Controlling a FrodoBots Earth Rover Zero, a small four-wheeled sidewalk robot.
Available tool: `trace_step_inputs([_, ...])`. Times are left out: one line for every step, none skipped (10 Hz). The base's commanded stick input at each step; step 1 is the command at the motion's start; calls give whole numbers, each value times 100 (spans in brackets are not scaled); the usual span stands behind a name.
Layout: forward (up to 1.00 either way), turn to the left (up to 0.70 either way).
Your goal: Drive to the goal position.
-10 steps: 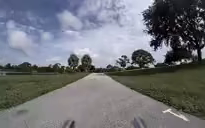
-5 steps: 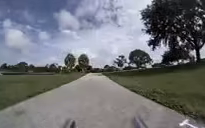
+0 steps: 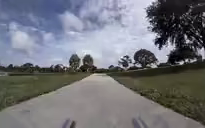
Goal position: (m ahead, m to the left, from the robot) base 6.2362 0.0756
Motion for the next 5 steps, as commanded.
trace_step_inputs([69,3])
trace_step_inputs([69,3])
trace_step_inputs([69,3])
trace_step_inputs([69,3])
trace_step_inputs([69,3])
